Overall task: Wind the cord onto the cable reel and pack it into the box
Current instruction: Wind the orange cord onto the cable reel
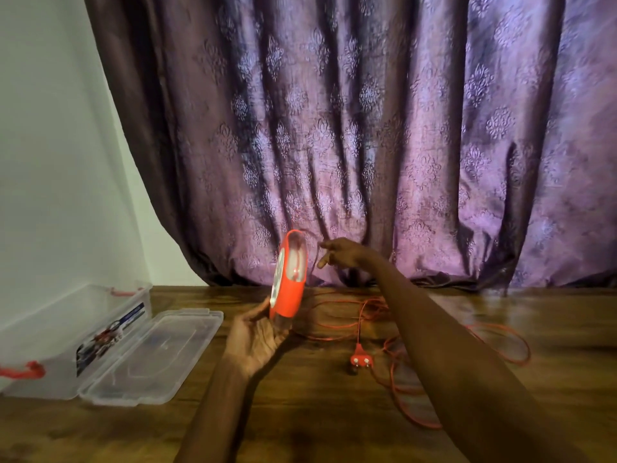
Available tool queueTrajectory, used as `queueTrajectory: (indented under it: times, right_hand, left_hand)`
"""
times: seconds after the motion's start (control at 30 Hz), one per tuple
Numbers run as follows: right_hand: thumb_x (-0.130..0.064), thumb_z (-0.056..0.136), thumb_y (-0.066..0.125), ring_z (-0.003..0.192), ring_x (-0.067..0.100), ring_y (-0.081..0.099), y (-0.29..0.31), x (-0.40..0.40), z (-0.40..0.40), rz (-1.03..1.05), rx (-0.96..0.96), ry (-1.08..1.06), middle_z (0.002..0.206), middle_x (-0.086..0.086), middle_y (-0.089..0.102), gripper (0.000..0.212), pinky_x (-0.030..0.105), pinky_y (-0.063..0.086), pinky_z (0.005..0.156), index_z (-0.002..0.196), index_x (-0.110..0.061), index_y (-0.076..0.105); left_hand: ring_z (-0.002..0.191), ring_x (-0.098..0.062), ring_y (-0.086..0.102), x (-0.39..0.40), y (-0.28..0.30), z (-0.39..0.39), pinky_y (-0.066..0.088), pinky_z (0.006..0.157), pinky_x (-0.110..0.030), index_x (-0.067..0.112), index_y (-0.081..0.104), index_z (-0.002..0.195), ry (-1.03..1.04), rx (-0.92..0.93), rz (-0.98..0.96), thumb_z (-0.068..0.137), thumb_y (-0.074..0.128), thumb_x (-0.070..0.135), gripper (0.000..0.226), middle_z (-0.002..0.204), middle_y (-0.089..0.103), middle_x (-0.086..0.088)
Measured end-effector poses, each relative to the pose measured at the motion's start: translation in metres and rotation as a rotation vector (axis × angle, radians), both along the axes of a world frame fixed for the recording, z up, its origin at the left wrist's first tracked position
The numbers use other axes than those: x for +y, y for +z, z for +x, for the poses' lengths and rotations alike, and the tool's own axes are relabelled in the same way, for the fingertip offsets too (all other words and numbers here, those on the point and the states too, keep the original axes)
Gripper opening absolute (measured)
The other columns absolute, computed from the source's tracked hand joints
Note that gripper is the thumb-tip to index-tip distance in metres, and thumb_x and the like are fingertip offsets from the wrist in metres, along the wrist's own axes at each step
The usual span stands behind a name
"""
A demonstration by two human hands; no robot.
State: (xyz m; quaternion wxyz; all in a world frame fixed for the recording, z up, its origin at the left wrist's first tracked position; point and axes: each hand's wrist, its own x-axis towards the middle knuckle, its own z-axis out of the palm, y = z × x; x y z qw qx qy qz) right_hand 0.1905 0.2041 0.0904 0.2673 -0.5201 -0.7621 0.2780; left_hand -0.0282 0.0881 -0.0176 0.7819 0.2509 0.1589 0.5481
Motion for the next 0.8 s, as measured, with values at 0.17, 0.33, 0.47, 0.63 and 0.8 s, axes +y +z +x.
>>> queueTrajectory:
  times: [0.17, 0.33, 0.47, 0.63, 0.8]
  right_hand:
    - [0.016, 0.094, 0.038, 0.046, 0.013, 0.042, -0.029, -0.015, 0.013, -0.079, 0.213, -0.096, 0.088, 0.013, 0.065, 0.044, 0.023, 0.027, 0.041, 0.138, 0.013, 0.041]
    - [-0.014, 0.101, 0.052, 0.048, 0.009, 0.049, -0.041, -0.052, 0.039, 0.061, 0.630, -0.157, 0.072, 0.008, 0.062, 0.027, 0.016, 0.036, 0.043, 0.114, 0.004, 0.065]
    - [-0.040, 0.099, 0.052, 0.049, 0.011, 0.056, -0.044, -0.089, 0.059, 0.098, 0.708, -0.152, 0.072, 0.008, 0.066, 0.035, 0.021, 0.044, 0.045, 0.096, -0.011, 0.071]
    - [-0.009, 0.092, 0.065, 0.072, 0.003, 0.065, -0.057, -0.118, 0.080, 0.154, 0.743, -0.088, 0.091, -0.004, 0.072, 0.027, 0.021, 0.055, 0.062, 0.118, -0.015, 0.062]
    - [0.004, 0.085, 0.067, 0.100, 0.015, 0.065, -0.068, -0.138, 0.106, 0.201, 0.729, -0.019, 0.118, 0.010, 0.067, 0.047, 0.034, 0.056, 0.086, 0.128, -0.012, 0.057]
  left_hand:
    - [0.077, -0.030, 0.077, 0.002, 0.000, 0.004, 0.063, 0.061, -0.041, -0.009, 0.068, 0.108, 0.016, 0.026, -0.016, 0.083, 0.056, 0.014, 0.036, 0.095, 0.074, -0.026]
    - [0.078, -0.034, 0.076, -0.002, 0.002, 0.023, 0.064, 0.068, -0.044, -0.003, 0.060, 0.117, 0.108, 0.095, 0.011, 0.082, 0.056, 0.013, 0.038, 0.106, 0.070, -0.025]
    - [0.077, -0.038, 0.074, -0.007, -0.006, 0.061, 0.061, 0.078, -0.046, 0.003, 0.060, 0.104, 0.181, 0.175, 0.089, 0.090, 0.053, -0.001, 0.016, 0.089, 0.072, -0.016]
    - [0.082, -0.032, 0.071, -0.007, -0.020, 0.096, 0.062, 0.079, -0.043, 0.009, 0.053, 0.111, 0.181, 0.222, 0.129, 0.095, 0.053, -0.005, 0.022, 0.101, 0.066, -0.015]
    - [0.095, -0.013, 0.070, -0.006, -0.036, 0.108, 0.060, 0.081, -0.031, 0.017, 0.055, 0.118, 0.194, 0.518, 0.247, 0.091, 0.061, -0.006, 0.036, 0.110, 0.072, 0.001]
